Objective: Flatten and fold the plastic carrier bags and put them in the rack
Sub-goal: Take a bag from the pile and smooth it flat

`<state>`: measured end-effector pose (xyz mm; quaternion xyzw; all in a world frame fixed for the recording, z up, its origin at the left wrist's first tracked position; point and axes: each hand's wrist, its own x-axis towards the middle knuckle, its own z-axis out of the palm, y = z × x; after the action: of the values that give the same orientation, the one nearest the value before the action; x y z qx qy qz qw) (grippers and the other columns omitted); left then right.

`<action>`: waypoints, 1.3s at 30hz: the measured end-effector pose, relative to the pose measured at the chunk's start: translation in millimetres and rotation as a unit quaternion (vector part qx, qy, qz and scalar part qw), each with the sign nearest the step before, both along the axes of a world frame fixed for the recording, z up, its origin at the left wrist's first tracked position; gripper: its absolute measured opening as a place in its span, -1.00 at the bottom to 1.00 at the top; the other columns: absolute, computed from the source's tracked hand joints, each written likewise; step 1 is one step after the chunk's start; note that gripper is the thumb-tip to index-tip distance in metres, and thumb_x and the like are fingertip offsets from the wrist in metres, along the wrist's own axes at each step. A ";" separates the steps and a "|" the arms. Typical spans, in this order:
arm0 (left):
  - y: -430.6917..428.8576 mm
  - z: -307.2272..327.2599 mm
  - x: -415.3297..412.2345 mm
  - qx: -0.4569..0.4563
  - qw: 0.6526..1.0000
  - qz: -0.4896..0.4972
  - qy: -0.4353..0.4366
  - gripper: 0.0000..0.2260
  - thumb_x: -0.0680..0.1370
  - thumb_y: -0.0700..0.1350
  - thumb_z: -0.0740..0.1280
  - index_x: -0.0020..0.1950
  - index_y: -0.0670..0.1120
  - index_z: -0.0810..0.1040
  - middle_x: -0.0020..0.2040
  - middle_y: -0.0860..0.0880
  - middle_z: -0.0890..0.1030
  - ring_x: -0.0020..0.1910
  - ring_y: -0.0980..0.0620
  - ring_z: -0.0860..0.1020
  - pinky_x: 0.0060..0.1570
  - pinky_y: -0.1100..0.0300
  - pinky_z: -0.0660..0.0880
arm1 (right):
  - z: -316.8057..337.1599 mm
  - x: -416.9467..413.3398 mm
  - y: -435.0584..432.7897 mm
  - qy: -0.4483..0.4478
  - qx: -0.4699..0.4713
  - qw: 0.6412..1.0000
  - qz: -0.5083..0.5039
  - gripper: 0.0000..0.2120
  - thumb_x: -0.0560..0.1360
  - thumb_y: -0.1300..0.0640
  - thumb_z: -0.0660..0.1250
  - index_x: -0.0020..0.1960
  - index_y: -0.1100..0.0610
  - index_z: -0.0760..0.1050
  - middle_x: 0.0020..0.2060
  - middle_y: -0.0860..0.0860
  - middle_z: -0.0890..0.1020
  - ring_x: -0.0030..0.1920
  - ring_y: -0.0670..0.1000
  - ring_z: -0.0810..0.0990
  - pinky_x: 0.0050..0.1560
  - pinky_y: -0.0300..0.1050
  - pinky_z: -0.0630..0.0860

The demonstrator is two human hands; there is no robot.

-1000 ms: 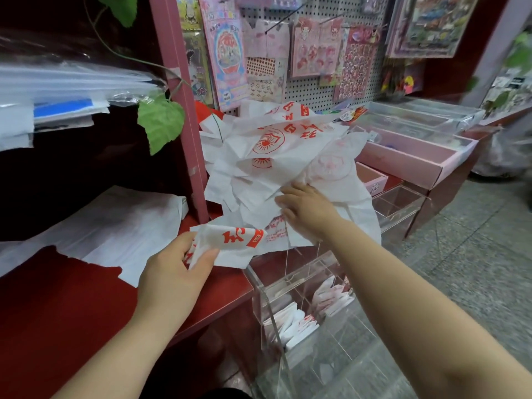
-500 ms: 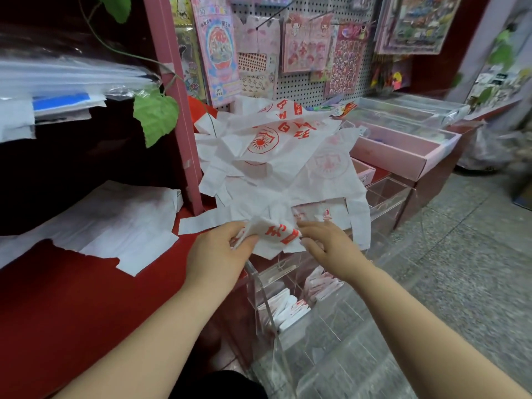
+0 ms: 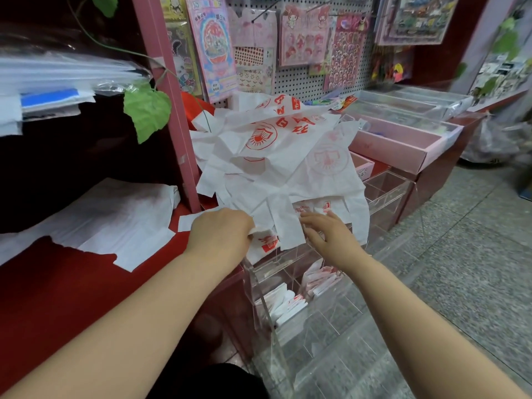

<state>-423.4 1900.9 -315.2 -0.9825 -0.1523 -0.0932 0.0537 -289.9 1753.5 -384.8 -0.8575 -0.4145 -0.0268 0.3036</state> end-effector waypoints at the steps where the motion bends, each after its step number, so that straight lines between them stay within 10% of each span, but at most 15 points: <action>1: -1.1 -0.4 1.6 -0.020 1.000 -0.004 0.014 -0.84 0.57 -0.08 0.19 -0.06 -0.09 0.53 -0.08 -0.05 0.54 0.01 -0.09 0.51 -0.26 0.19 0.21 | -0.1 -0.3 0.2 0.002 0.002 1.000 -0.001 -0.71 0.58 0.23 0.14 0.26 0.18 0.46 0.30 0.05 0.46 0.35 -0.03 0.35 0.37 -0.27 -0.09; 5: -10.6 -10.0 5.7 -0.130 0.989 -0.018 0.068 -0.76 0.55 0.06 0.24 -0.23 -0.06 0.42 -0.21 -0.01 0.48 -0.03 -0.07 0.43 -0.14 0.19 0.18 | -0.3 -2.1 -0.2 0.013 0.010 1.000 -0.002 -0.70 0.58 0.21 0.12 0.27 0.21 0.45 0.31 0.06 0.45 0.37 -0.03 0.33 0.38 -0.28 -0.13; 10: -12.4 -36.4 -1.0 -0.277 0.959 0.005 0.056 -0.67 0.55 0.17 0.17 0.23 0.04 0.38 0.07 0.00 0.54 0.21 -0.05 0.25 0.06 0.20 0.22 | -2.3 -3.2 -0.3 0.018 0.014 1.000 -0.004 -0.68 0.57 0.17 0.11 0.26 0.22 0.46 0.30 0.08 0.46 0.36 -0.01 0.35 0.33 -0.33 -0.16; 16: -16.5 -46.4 -5.0 -0.186 0.979 -0.039 0.068 -0.73 0.57 0.17 0.11 -0.02 -0.02 0.39 -0.24 0.09 0.35 0.03 0.00 0.29 0.09 0.22 0.09 | -2.3 -5.8 0.8 0.018 0.009 1.000 -0.014 -0.60 0.53 0.09 0.05 0.25 0.22 0.47 0.28 0.07 0.48 0.34 -0.01 0.36 0.36 -0.29 -0.19; 22: -12.2 -49.3 -31.1 -0.203 0.972 -0.051 -0.108 -0.60 0.54 0.11 0.21 0.35 0.04 0.37 0.27 0.13 0.43 0.30 0.12 0.29 0.24 0.33 0.02 | 10.6 -18.9 -4.2 0.124 0.097 0.986 -0.054 -0.72 0.56 0.27 0.17 0.25 0.21 0.46 0.12 0.04 0.54 0.11 -0.08 0.42 0.14 -0.35 0.22; 28: 14.2 -55.5 -99.6 -0.173 0.962 -0.056 -0.205 -0.67 0.42 0.08 0.15 -0.09 -0.03 0.65 -0.11 0.09 0.65 -0.06 0.07 0.59 0.04 0.21 0.32 | 21.7 -51.7 -2.2 0.080 0.156 0.980 -0.097 -0.77 0.53 0.34 0.17 0.10 0.23 0.55 0.04 0.09 0.60 -0.10 -0.18 0.54 -0.20 -0.42 0.31; 34: 72.8 -64.1 -196.0 -0.122 0.974 0.103 -0.162 -0.65 0.45 0.01 0.11 -0.09 -0.07 0.66 -0.06 -0.01 0.66 -0.05 -0.07 0.64 -0.01 0.02 0.44 | 41.5 -103.6 41.1 0.035 0.103 0.994 -0.005 -0.79 0.52 0.32 0.23 0.08 0.20 0.57 -0.01 0.00 0.58 -0.16 -0.15 0.47 -0.16 -0.57 0.32; 39: 108.3 -61.4 -252.7 -0.141 0.960 0.241 0.005 -0.47 0.57 0.25 -0.07 0.50 0.07 0.05 0.52 0.07 0.02 0.50 0.12 -0.03 0.43 0.17 -0.12 | 39.7 -147.1 108.9 -0.014 -0.016 0.994 0.108 -0.72 0.49 0.18 0.32 0.19 0.17 0.52 0.15 0.05 0.57 0.19 0.05 0.49 0.13 -0.30 0.29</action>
<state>-676.0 2009.2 -376.6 -0.9148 -0.3958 -0.0498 -0.0637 -437.0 1862.4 -345.0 -0.8122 -0.5092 0.0006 0.2847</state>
